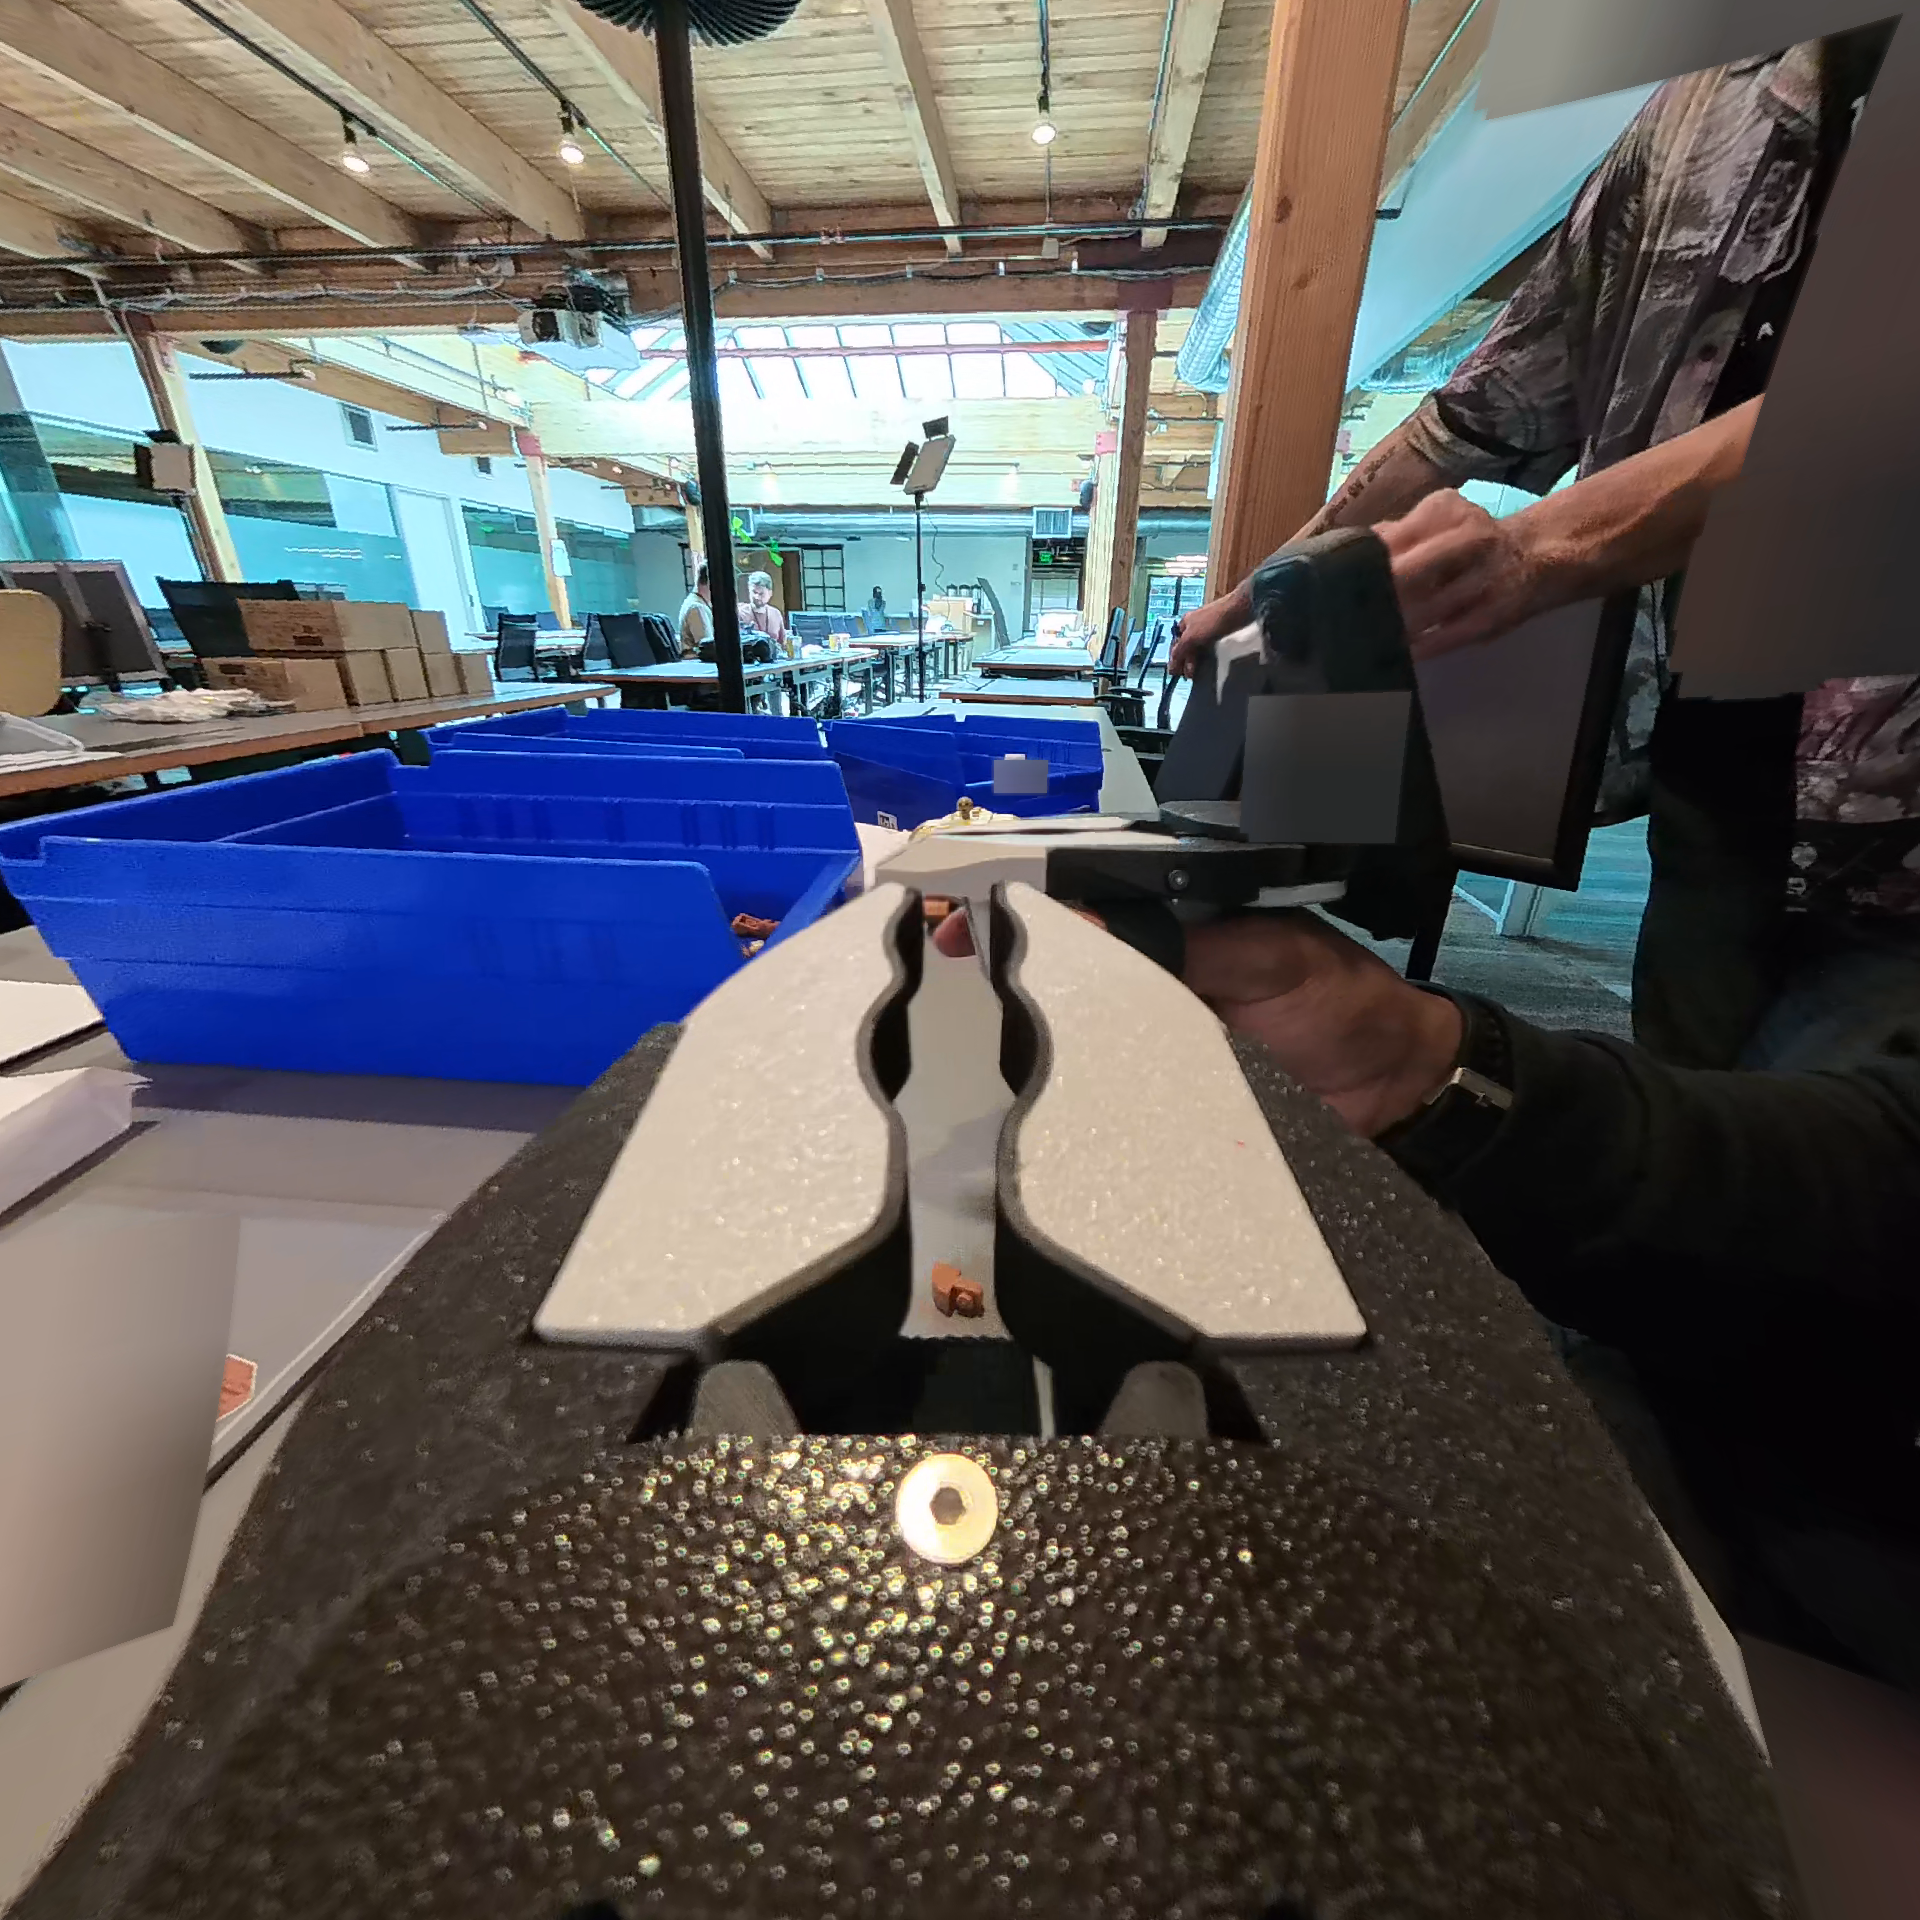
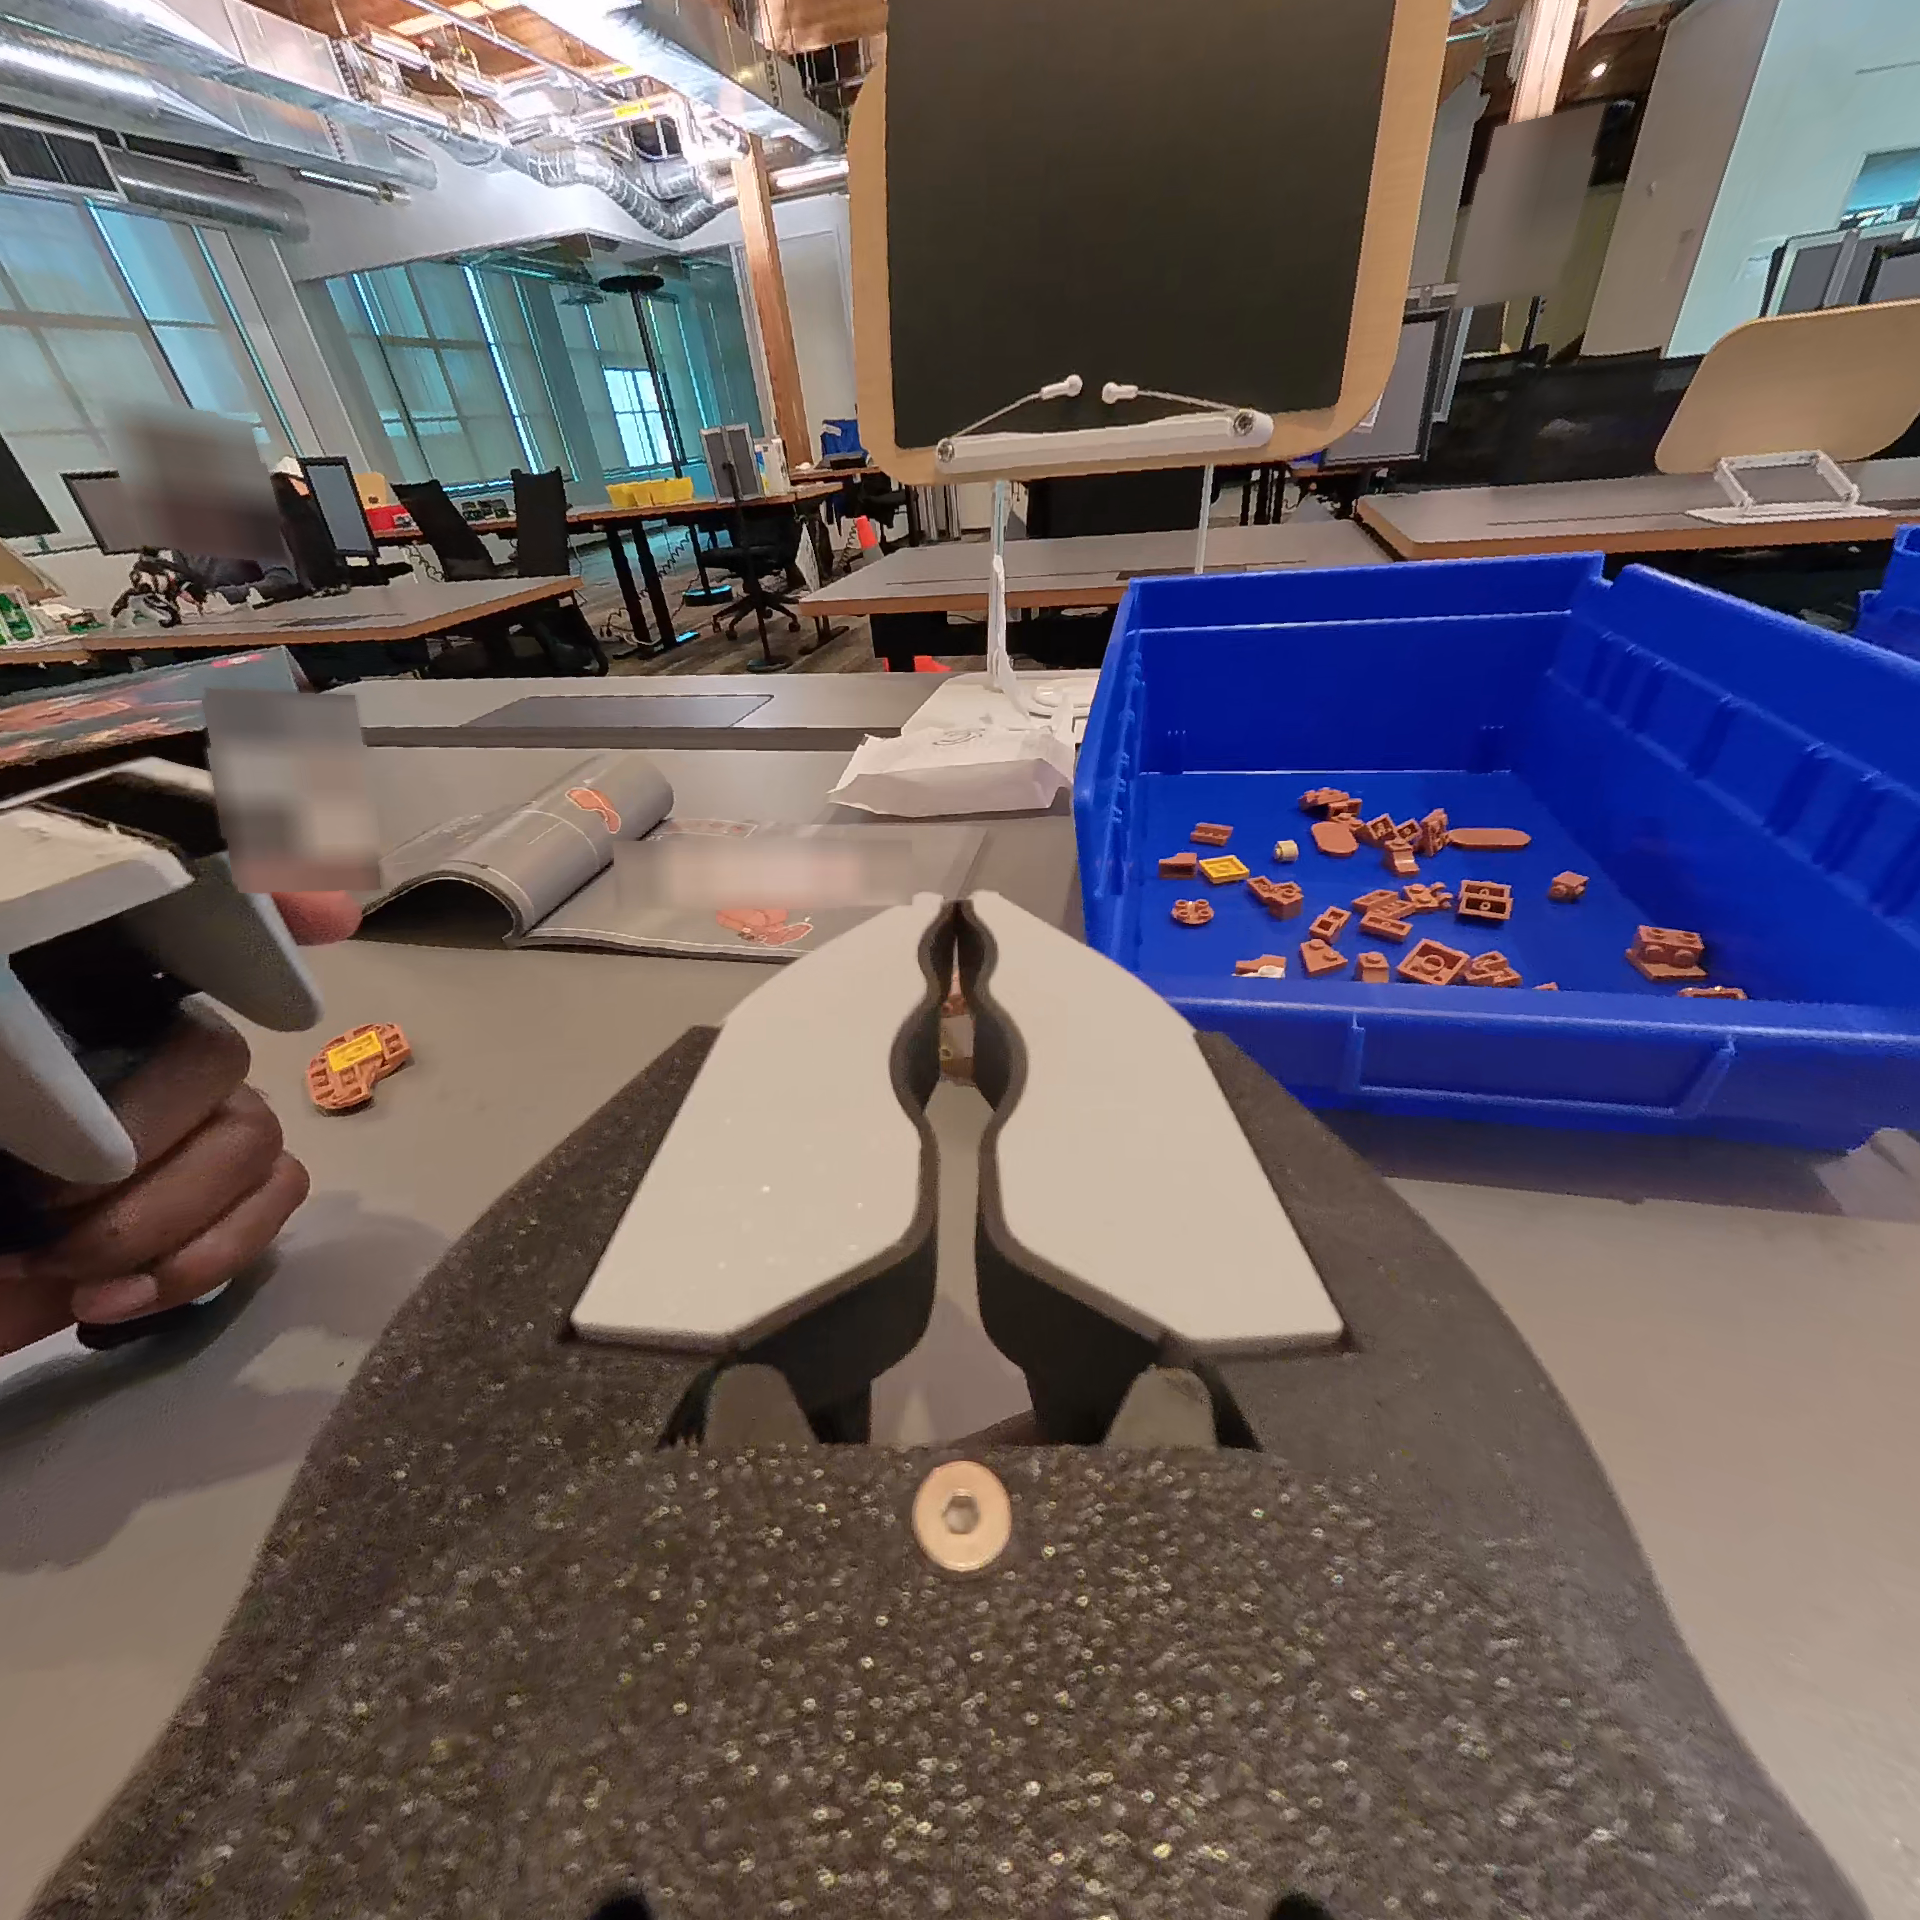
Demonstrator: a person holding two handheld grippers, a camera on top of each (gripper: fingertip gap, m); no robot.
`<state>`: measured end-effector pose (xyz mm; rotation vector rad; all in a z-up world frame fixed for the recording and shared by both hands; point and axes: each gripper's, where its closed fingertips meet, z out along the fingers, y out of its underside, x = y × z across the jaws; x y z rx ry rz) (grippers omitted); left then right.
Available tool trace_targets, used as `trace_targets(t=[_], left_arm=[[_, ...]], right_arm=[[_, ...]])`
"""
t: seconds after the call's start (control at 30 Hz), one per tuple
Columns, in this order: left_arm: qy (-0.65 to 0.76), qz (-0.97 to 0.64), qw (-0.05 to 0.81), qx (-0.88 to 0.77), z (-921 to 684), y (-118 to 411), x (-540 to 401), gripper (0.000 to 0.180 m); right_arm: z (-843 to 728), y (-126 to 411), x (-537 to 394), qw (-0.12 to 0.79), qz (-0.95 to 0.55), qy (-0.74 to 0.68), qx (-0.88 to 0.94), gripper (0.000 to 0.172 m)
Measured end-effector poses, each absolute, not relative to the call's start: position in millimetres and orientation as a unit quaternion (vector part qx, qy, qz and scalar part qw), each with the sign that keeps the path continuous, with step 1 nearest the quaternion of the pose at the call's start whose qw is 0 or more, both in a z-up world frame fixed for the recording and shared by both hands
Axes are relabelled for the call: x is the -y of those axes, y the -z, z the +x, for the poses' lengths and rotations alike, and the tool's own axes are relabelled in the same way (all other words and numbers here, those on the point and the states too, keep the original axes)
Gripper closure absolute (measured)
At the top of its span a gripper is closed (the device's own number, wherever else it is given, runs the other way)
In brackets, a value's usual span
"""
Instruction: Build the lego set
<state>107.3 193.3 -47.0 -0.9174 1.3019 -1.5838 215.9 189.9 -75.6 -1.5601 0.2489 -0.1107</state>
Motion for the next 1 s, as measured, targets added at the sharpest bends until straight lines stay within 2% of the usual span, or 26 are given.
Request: trace_targets(t=[0.1, 0.17, 0.23, 0.27, 0.3, 0.37, 0.4, 0.5, 0.6, 0.67, 0.73, 0.77, 0.87, 1.0], left_arm=[[0.636, -0.373, 0.437, -0.516, 107.6, 46.4, -196.5, 0.165], [0.635, -0.374, 0.438, -0.514, 107.8, 46.2, -197.3, 0.164], [0.636, -0.364, 0.436, -0.522, 106.1, 46.2, -194.2, 0.18], [0.636, -0.361, 0.434, -0.526, 105.7, 46.3, -192.4, 0.18], [0.635, -0.36, 0.432, -0.53, 105.8, 46.7, -191.3, 0.18], [0.633, -0.362, 0.436, -0.528, 106.4, 46.7, -191.8, 0.179], [0.634, -0.364, 0.437, -0.525, 106.7, 46.5, -192.5, 0.173], [0.635, -0.374, 0.437, -0.517, 108.2, 46.9, -196.3, 0.164], [0.634, -0.377, 0.439, -0.513, 108.4, 46.5, -198.7, 0.162], [0.636, -0.366, 0.437, -0.52, 106.4, 46.1, -195.4, 0.18], [0.634, -0.363, 0.434, -0.528, 106.4, 46.9, -192.5, 0.18], [0.632, -0.364, 0.434, -0.528, 106.9, 47.3, -192.3, 0.18], [0.633, -0.371, 0.438, -0.519, 108.0, 47.0, -195.4, 0.166], [0.634, -0.378, 0.441, -0.511, 108.4, 46.2, -199.6, 0.162]], right_arm=[[215.6, 76.2, -190.3, 0.701, -0.703, 0.048, -0.112, 0.169], [216.0, 76.9, -190.8, 0.699, -0.705, 0.047, -0.113, 0.155], [216.7, 77.1, -190.9, 0.698, -0.705, 0.046, -0.117, 0.148], [217.1, 76.8, -190.6, 0.699, -0.704, 0.046, -0.118, 0.148], [217.3, 76.2, -190.1, 0.7, -0.703, 0.046, -0.119, 0.149], [217.2, 74.3, -188.9, 0.705, -0.698, 0.048, -0.117, 0.165], [216.7, 73.3, -188.4, 0.707, -0.696, 0.049, -0.115, 0.171], [215.7, 73.5, -188.7, 0.707, -0.697, 0.046, -0.112, 0.172], [216.6, 74.3, -189.2, 0.705, -0.699, 0.046, -0.116, 0.157], [216.8, 75.1, -189.7, 0.703, -0.7, 0.045, -0.117, 0.148], [216.6, 74.7, -189.6, 0.703, -0.7, 0.046, -0.117, 0.147], [216.5, 74.3, -189.5, 0.704, -0.699, 0.046, -0.116, 0.148], [215.0, 71.7, -188.0, 0.711, -0.693, 0.047, -0.111, 0.171], [214.8, 72.0, -188.3, 0.71, -0.694, 0.046, -0.111, 0.17]])
